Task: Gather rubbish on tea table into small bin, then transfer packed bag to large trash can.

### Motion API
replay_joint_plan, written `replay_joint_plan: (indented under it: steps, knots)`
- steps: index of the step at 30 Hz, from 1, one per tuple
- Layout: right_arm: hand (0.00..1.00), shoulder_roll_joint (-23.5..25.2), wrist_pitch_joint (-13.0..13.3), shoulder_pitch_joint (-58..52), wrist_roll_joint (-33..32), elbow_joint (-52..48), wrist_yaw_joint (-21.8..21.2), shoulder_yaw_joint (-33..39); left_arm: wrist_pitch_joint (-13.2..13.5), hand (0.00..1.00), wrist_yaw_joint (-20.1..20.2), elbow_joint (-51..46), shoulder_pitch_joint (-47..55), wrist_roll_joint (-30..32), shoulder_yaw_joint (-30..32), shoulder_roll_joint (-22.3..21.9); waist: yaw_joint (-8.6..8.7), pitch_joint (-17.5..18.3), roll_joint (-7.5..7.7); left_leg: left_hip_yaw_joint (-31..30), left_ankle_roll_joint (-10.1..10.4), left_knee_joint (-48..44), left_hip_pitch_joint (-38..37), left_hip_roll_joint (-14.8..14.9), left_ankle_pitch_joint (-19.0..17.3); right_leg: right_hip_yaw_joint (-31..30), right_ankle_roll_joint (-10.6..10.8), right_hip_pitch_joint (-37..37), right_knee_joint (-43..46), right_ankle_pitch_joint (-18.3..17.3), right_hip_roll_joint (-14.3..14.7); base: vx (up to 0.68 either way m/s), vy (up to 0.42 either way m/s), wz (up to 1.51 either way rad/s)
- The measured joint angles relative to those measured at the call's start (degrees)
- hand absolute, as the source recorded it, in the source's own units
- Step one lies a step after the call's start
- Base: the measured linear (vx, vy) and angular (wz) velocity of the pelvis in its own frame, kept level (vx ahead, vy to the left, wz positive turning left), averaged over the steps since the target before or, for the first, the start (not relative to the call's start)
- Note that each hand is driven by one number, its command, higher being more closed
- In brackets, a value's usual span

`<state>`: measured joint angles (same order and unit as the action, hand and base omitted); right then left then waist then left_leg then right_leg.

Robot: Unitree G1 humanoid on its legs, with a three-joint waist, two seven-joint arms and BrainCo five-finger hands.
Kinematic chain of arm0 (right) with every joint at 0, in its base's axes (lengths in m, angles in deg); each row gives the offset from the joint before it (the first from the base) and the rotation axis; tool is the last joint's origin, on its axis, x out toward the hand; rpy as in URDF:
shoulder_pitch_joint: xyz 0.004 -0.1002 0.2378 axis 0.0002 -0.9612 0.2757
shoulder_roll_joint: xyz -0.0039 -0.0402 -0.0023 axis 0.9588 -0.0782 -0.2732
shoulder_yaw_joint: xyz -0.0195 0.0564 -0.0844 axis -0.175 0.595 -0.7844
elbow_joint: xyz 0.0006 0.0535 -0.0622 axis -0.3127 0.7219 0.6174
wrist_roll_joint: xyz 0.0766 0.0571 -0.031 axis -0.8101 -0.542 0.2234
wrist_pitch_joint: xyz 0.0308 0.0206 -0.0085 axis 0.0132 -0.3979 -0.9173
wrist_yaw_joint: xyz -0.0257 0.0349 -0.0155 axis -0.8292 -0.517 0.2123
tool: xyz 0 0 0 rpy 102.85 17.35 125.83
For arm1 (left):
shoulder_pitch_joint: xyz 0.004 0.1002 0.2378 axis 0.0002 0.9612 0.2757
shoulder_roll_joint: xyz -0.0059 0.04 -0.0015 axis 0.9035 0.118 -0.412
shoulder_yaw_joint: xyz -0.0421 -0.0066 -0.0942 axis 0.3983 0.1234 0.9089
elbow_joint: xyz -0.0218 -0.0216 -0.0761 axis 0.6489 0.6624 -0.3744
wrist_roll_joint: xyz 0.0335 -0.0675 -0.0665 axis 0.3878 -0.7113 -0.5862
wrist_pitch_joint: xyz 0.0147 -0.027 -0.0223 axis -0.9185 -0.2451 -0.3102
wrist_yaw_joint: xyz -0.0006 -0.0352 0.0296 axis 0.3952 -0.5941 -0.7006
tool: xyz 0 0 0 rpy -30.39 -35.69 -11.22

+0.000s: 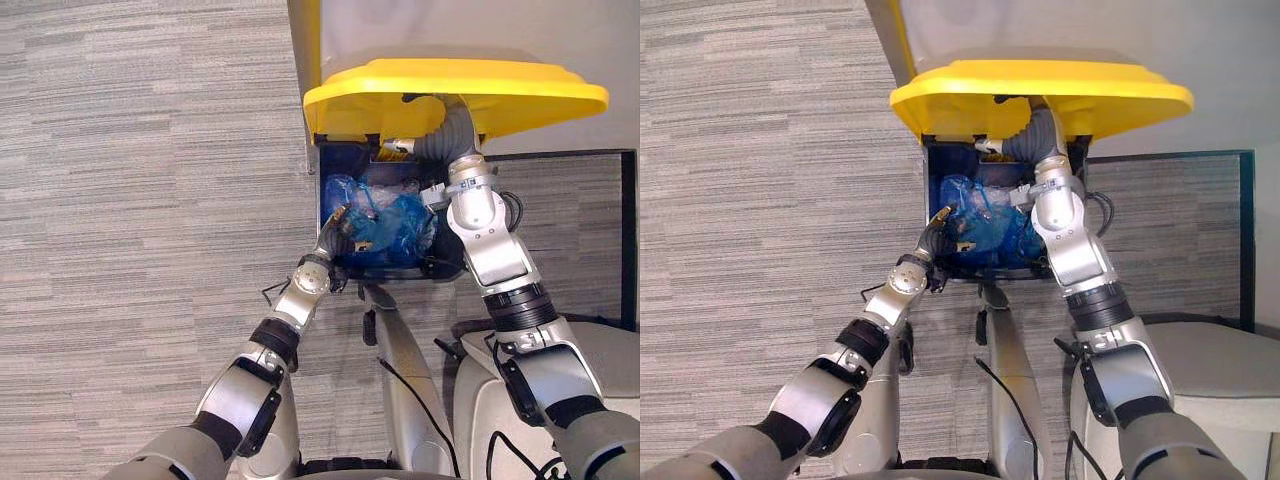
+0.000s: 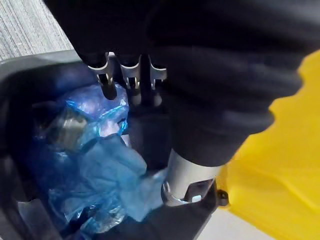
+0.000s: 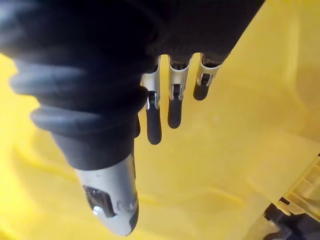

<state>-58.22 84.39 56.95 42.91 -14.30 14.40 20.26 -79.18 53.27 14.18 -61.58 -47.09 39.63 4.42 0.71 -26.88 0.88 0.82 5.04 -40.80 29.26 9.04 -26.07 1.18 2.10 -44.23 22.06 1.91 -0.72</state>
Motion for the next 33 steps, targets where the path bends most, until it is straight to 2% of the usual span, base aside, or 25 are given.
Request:
replay_joint_plan:
  steps: [6,7,9,12,18,22,26,30,31,33]
  knots:
    - [0.00,-0.06,0.68,-6.86,1.79,-1.99,-2.05,0.07,0.07,0.00,0.33,-4.85,5.84,-1.31,0.00,2.93,-0.73,0.05,0.01,-0.12,0.31,1.50,-3.66,-0.12,0.23,0.36,-0.06,3.21,-0.24,-0.12,-0.28,0.00,-0.013,0.04]
    - [0.00,-0.04,0.68,-9.19,2.19,-2.25,-2.30,0.30,0.10,0.00,0.89,-6.29,7.47,-2.33,0.01,3.66,-1.46,0.06,0.01,-0.05,0.73,2.80,-5.33,-0.25,0.69,0.37,-0.31,4.33,-0.29,-0.39,-0.38,0.02,-0.032,0.04]
    - [0.00,0.30,0.73,-13.13,2.25,-2.35,-2.64,0.69,0.40,0.00,1.65,-9.10,10.70,-3.62,0.19,5.27,-1.73,0.09,0.03,-0.37,1.02,5.39,-8.29,-0.44,1.78,0.69,-0.41,6.60,-0.50,-0.99,-0.56,0.05,-0.053,0.15]
    - [0.00,0.44,1.03,-17.23,2.40,-0.42,-4.10,3.22,1.76,0.00,3.26,-12.47,16.19,-7.33,2.51,9.00,-1.29,0.31,-0.01,-2.10,1.41,10.05,-12.36,-1.18,3.67,2.28,-0.24,10.31,-2.30,-1.46,-1.19,0.05,-0.051,0.26]
    - [0.00,0.40,1.08,-25.49,4.66,6.34,-6.51,7.59,2.51,0.00,5.68,-14.65,30.04,-10.91,9.86,13.50,-1.50,5.13,-0.22,-2.88,1.50,17.77,-18.62,-1.02,6.66,3.63,0.02,15.43,-5.86,-1.62,-1.06,0.07,-0.042,0.11]
    - [0.00,1.89,1.43,-29.84,5.64,7.95,-7.76,8.80,2.80,0.00,7.26,-13.73,36.21,-10.72,13.80,14.39,-1.51,8.07,-0.11,-2.66,1.25,19.33,-20.82,-1.20,7.06,3.74,0.03,17.48,-6.85,-1.63,-1.02,0.06,0.009,0.03]
    - [0.00,5.05,2.89,-34.10,6.17,9.47,-9.64,8.91,2.61,0.00,7.92,-6.51,39.60,-6.97,18.04,14.62,-1.53,10.47,0.17,-2.31,0.83,20.80,-24.45,-1.22,7.32,3.68,0.06,20.93,-8.03,-1.63,-1.01,0.01,0.011,-0.02]
    - [0.00,8.37,3.39,-36.59,6.07,12.51,-9.72,9.79,1.68,0.00,7.64,-1.89,42.08,-3.56,21.31,14.76,-1.62,11.86,1.49,-1.38,0.75,20.92,-27.27,-1.55,7.21,2.62,0.29,23.04,-8.07,-1.50,-0.94,-0.02,0.012,-0.13]
    - [0.00,9.36,3.39,-37.48,5.82,12.99,-9.71,10.18,1.59,0.00,7.59,-1.08,42.78,-3.21,22.51,14.61,-1.71,12.16,2.15,-0.22,0.50,20.57,-27.82,-1.94,7.02,1.40,0.86,23.10,-8.14,-1.12,-0.85,-0.09,0.017,-0.36]
    - [0.00,10.36,3.42,-37.96,5.24,13.04,-9.68,11.02,1.52,0.00,7.42,-0.41,43.64,-3.21,22.72,14.48,-1.69,12.21,2.54,1.15,0.20,19.57,-28.11,-2.18,6.53,-0.04,1.83,23.34,-8.69,-0.32,-0.60,-0.09,0.020,-0.45]
